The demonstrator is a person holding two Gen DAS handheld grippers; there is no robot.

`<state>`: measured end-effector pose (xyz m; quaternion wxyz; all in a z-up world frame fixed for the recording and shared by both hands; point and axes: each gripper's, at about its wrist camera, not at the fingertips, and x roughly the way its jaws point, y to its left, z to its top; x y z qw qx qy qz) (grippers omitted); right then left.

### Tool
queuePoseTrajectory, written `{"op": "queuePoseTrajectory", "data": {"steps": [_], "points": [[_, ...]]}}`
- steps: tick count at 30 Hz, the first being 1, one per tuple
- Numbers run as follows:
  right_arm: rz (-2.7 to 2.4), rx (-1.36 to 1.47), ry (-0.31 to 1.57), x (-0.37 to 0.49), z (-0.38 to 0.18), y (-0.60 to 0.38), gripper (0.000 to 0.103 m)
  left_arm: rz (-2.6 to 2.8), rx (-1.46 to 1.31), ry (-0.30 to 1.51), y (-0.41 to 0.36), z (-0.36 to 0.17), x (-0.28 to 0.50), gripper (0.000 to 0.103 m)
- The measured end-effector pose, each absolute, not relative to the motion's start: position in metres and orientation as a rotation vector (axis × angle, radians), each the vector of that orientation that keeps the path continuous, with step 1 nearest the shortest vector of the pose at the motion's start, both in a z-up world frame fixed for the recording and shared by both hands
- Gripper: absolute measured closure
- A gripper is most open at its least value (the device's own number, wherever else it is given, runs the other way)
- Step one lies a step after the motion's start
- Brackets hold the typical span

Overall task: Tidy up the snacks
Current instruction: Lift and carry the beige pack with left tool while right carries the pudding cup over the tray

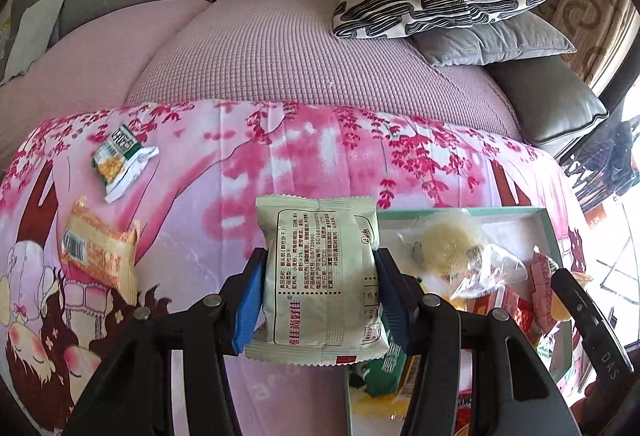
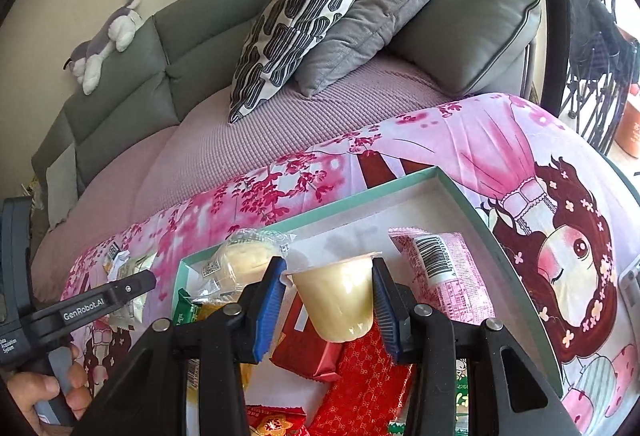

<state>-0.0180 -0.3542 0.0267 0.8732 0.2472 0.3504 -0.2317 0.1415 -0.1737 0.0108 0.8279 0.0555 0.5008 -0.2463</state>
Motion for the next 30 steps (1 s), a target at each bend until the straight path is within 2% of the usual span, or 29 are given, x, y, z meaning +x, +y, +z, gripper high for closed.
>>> {"op": "queuePoseTrajectory", "data": {"steps": [18, 30], "points": [[-0.504, 0.518, 0.705, -0.005, 0.016, -0.367, 0.058, -0.539, 0.242, 0.982, -0.227, -0.01, 0.166, 0.048], [-0.512, 0.534, 0.731, -0.004, 0.004, -0.37, 0.058, -0.569, 0.238, 0.98, -0.232, -0.024, 0.138, 0.048]]}}
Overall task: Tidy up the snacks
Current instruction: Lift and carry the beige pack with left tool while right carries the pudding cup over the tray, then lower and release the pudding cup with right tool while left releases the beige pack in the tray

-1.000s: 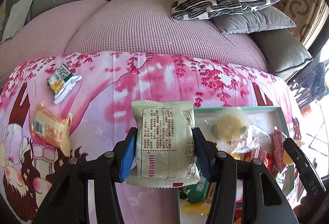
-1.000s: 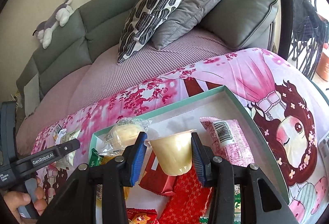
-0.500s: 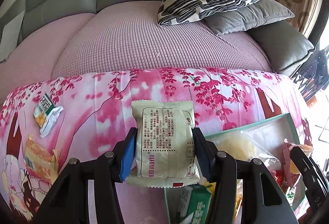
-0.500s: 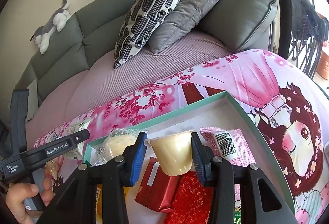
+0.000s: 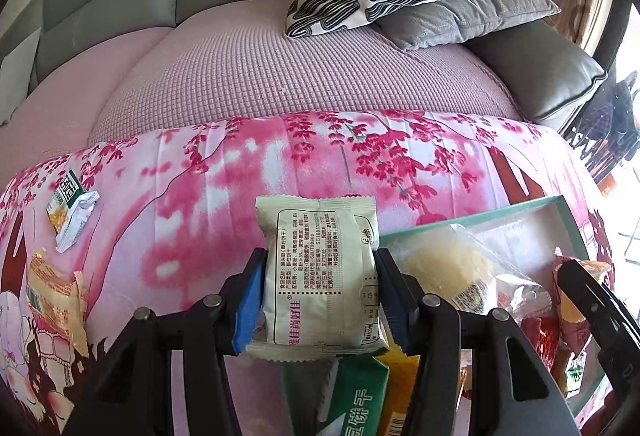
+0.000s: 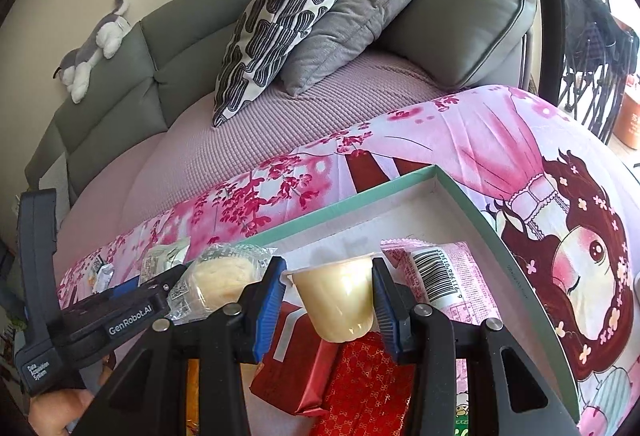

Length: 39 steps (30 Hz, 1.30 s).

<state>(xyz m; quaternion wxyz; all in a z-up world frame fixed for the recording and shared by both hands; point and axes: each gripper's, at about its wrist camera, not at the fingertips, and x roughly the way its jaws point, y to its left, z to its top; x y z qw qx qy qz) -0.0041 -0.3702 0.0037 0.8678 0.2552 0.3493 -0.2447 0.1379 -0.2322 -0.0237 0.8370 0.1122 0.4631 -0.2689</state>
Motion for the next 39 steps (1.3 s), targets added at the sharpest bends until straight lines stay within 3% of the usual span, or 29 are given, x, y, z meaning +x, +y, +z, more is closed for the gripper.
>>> {"op": "queuePoseTrajectory", "data": {"steps": [22, 27, 31, 39], "points": [[-0.531, 0.553, 0.83, 0.003, -0.013, -0.368, 0.057, -0.55, 0.266, 1.023, -0.229, -0.028, 0.128, 0.047], [-0.543, 0.571, 0.848, 0.001, -0.016, -0.371, 0.057, -0.565, 0.24, 1.051, -0.224, -0.03, 0.126, 0.04], [-0.537, 0.581, 0.848, 0.0, -0.014, -0.371, 0.041, -0.572, 0.219, 1.057, -0.219, -0.029, 0.124, 0.038], [-0.528, 0.56, 0.873, 0.003, -0.006, -0.363, 0.035, -0.582, 0.088, 1.085, -0.188, -0.023, 0.119, 0.037]]}}
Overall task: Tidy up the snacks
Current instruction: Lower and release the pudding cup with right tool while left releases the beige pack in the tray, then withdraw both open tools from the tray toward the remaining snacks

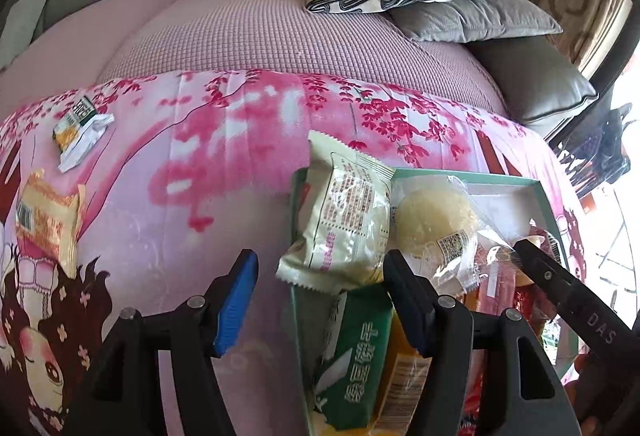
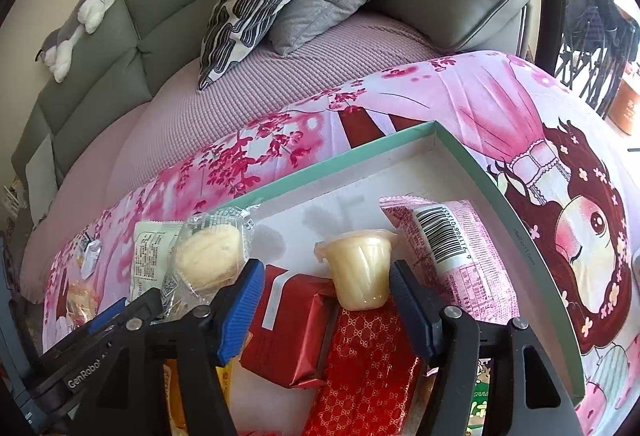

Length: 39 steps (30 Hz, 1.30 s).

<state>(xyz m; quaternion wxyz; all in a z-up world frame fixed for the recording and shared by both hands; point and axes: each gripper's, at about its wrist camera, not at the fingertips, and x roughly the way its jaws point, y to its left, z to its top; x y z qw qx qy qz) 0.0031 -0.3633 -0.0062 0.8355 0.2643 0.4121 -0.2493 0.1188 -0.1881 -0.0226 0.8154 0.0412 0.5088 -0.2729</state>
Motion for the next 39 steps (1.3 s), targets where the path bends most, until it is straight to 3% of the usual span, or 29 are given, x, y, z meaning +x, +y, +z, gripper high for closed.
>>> {"op": "queuePoseTrajectory", "data": {"steps": [21, 22, 24, 26, 32, 39], "points": [[-0.446, 0.49, 0.882, -0.003, 0.027, -0.328, 0.025, -0.498, 0.033, 1.064, -0.153, 0.014, 0.106, 0.036], [-0.443, 0.484, 0.887, -0.002, 0.027, -0.325, 0.025, -0.485, 0.035, 1.064, -0.15, 0.014, 0.106, 0.035], [-0.442, 0.473, 0.894, -0.001, 0.027, -0.322, 0.022, -0.458, 0.04, 1.067, -0.143, 0.013, 0.107, 0.017], [-0.44, 0.469, 0.9, 0.0, 0.026, -0.32, 0.013, -0.423, 0.041, 1.068, -0.136, 0.01, 0.109, 0.015], [-0.426, 0.431, 0.903, 0.002, 0.025, -0.314, 0.0, -0.353, 0.042, 1.063, -0.12, 0.006, 0.113, 0.011], [-0.423, 0.428, 0.92, 0.005, 0.021, -0.31, 0.0, -0.334, 0.016, 1.08, -0.111, 0.0, 0.116, 0.008]]}}
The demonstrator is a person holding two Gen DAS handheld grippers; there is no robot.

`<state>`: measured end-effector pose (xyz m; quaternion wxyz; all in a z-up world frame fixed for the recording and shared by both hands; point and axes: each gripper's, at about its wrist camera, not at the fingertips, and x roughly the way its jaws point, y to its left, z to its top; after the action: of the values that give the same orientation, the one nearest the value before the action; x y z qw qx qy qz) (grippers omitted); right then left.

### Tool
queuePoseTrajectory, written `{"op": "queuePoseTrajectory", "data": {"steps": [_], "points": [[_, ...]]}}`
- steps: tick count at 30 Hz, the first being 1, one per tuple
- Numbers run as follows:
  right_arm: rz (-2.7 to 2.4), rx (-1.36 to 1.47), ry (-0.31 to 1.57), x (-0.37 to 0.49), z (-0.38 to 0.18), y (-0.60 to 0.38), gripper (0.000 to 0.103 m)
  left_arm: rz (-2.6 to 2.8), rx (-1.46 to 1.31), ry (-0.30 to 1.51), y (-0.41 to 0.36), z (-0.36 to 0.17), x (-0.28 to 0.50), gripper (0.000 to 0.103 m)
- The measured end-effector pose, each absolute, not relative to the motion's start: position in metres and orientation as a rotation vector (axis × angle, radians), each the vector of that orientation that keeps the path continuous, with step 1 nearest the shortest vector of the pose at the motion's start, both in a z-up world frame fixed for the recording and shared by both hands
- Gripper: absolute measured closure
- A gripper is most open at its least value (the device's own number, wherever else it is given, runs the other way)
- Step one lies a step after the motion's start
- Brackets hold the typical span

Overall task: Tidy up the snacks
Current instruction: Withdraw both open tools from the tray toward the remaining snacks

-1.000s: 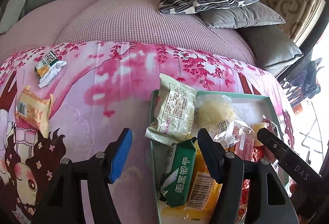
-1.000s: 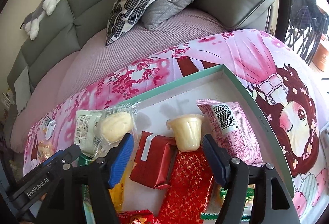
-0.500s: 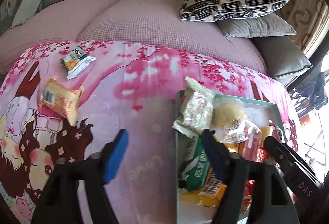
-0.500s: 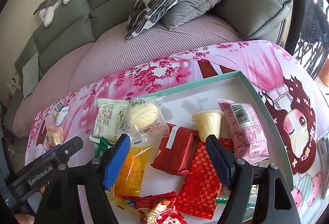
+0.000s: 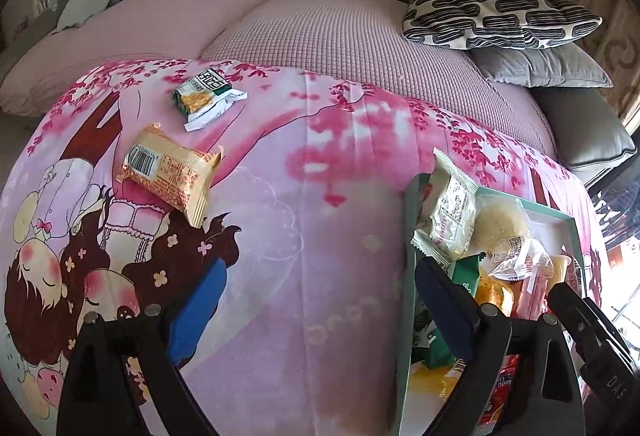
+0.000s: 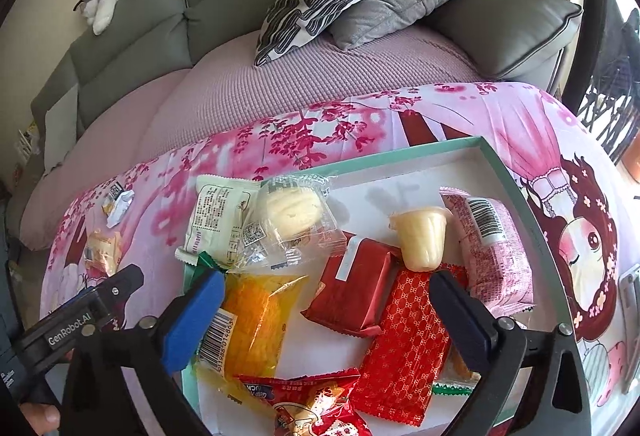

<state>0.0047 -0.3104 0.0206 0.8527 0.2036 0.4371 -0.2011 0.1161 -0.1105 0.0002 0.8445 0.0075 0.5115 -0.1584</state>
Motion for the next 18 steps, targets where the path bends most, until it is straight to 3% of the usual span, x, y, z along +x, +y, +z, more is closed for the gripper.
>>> {"op": "queuePoseTrajectory", "data": {"steps": [18], "points": [[-0.273, 0.352, 0.864, 0.022, 0.035, -0.26, 0.0, -0.284, -0.003, 0.936, -0.054, 0.017, 0.124, 0.006]]}}
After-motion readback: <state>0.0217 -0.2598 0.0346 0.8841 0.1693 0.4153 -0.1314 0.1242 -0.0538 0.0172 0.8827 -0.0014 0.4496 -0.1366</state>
